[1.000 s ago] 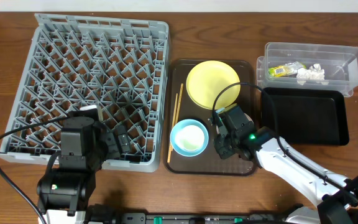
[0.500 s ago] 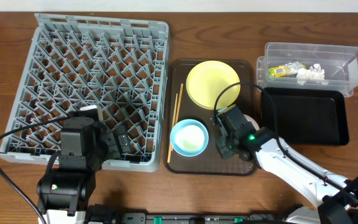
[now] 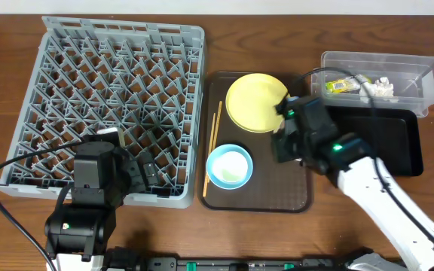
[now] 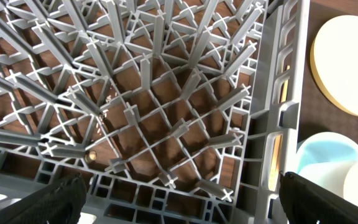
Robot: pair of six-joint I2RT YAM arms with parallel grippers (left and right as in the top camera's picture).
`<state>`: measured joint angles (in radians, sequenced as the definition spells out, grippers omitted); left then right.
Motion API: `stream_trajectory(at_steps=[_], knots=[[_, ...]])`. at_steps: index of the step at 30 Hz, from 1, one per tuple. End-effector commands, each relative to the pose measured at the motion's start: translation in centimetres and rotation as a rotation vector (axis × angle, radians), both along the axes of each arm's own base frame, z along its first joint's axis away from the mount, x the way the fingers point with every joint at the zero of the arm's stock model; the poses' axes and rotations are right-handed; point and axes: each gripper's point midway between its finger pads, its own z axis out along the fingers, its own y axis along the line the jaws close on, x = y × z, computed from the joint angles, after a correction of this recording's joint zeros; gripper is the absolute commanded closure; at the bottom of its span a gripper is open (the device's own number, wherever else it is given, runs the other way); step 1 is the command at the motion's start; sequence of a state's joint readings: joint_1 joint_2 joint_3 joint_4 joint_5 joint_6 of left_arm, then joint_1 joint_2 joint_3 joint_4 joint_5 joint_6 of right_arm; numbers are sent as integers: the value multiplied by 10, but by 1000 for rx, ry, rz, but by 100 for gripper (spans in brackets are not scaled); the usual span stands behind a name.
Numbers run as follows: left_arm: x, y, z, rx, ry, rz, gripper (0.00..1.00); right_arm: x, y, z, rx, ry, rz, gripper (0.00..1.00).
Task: Sort waste into correct bins and load items into the dishwasher
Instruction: 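Lift the pink bowl over the black tray and tip out the rice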
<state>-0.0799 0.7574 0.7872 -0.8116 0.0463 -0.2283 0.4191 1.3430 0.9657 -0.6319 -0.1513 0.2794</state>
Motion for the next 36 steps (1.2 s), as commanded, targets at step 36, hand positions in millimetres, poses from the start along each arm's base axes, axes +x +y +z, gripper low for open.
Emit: stream_trajectory(at_steps=[36], knots=[[2,0,9,8,-20,-14,1,35,-170,17,1057,106,-328,99]])
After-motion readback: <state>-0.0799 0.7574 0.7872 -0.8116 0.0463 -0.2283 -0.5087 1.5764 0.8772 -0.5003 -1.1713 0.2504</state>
